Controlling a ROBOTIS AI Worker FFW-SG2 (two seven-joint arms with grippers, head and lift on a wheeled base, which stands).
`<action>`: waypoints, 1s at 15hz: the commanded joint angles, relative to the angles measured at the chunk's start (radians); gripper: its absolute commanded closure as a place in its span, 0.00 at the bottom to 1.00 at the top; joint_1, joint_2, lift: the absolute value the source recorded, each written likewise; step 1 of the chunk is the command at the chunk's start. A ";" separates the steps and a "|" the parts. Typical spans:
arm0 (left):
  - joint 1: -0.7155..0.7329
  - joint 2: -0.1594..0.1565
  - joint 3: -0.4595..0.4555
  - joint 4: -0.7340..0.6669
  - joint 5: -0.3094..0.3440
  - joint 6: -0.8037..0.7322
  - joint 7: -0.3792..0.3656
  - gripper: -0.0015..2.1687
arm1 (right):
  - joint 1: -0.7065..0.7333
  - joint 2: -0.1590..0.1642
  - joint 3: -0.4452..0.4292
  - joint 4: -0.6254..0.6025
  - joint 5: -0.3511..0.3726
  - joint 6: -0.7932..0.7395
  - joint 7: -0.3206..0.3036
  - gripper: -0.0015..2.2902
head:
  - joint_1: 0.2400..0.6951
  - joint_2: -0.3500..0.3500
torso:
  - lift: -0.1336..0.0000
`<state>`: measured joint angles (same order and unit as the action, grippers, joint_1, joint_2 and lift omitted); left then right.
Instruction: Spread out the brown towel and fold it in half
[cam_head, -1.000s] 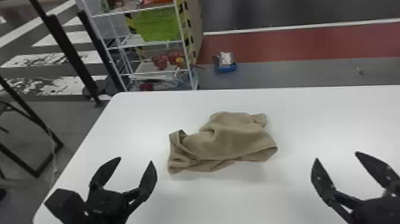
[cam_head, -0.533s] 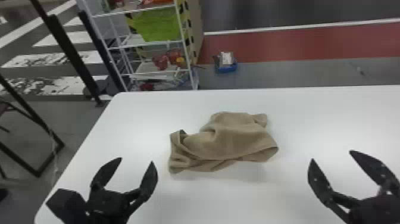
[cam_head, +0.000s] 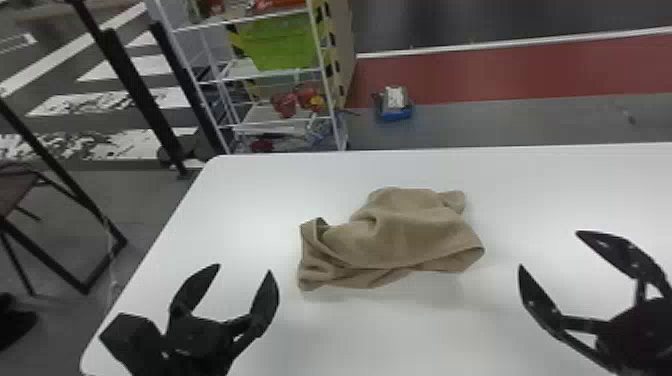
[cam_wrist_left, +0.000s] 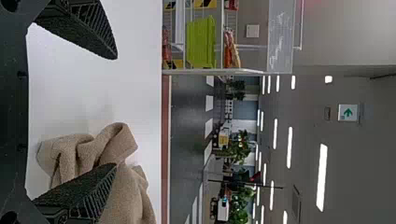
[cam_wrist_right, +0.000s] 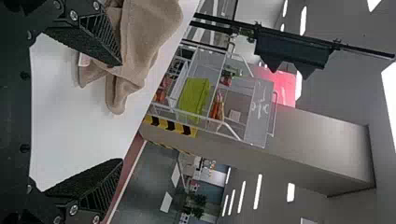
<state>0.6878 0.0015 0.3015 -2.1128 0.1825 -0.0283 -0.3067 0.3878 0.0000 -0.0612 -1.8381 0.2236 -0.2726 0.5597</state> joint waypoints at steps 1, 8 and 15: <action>-0.002 -0.004 0.001 0.004 0.000 0.000 0.000 0.03 | -0.069 0.000 -0.014 0.088 0.049 -0.041 0.017 0.07 | 1.00 0.87 | 0.00; -0.005 -0.004 0.005 0.007 0.000 0.000 -0.002 0.03 | -0.204 -0.008 0.032 0.249 0.168 -0.038 0.069 0.08 | 1.00 0.88 | 0.00; -0.007 -0.004 0.013 0.005 0.005 0.000 -0.002 0.03 | -0.294 0.000 0.144 0.369 0.218 -0.016 0.052 0.19 | 1.00 0.98 | 0.00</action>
<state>0.6812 0.0015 0.3142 -2.1080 0.1858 -0.0283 -0.3083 0.1036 -0.0030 0.0647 -1.4821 0.4411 -0.2897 0.6130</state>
